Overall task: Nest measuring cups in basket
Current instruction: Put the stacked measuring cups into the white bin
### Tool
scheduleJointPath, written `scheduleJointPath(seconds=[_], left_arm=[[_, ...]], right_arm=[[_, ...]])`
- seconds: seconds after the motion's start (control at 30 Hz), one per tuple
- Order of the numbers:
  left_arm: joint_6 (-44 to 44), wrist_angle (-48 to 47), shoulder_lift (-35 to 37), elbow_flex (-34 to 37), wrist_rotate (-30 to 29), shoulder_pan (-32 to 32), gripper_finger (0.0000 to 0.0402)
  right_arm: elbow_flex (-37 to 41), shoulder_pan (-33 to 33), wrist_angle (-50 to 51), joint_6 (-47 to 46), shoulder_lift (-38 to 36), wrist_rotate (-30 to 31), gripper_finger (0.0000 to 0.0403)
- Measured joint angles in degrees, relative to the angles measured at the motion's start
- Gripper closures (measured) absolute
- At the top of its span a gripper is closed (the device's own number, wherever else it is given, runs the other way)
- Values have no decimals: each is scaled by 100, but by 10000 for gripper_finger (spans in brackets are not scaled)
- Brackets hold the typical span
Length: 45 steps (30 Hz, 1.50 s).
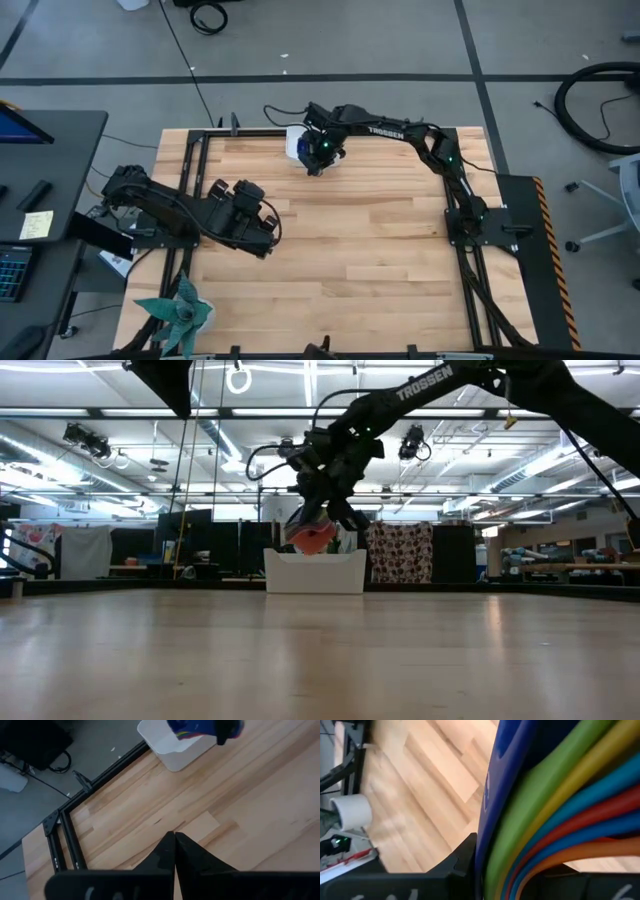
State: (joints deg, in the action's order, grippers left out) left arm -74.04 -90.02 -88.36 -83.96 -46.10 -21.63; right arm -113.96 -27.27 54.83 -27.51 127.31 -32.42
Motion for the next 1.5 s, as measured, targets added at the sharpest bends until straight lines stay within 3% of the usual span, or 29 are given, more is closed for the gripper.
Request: scheduleJointPath(seconds=[0.1,0.3,0.4,0.77,1.17,1.5], left_arm=[[-9,1,0,0,-38,-93,393],[-27,1,0,0,-42,-215,393],[-28,0,0,0,-40,-277,393],[-24,6,62,4,-40,-372,393],[-18,2,83,2,-149,-537,393],[-107,-2,203,2,-154,-755,393]], right_arm=[[154,11,-90,-143,0,110,310],[678,-65,-1720,-1152,2,-1006,310],[835,-72,-2337,-1710,2,-1246,310],[846,-26,-2400,-2397,-15,-1853,310],[798,-162,-2235,-2535,-485,-1925,310],[838,292,-2799,-2939,-474,-2333,310]])
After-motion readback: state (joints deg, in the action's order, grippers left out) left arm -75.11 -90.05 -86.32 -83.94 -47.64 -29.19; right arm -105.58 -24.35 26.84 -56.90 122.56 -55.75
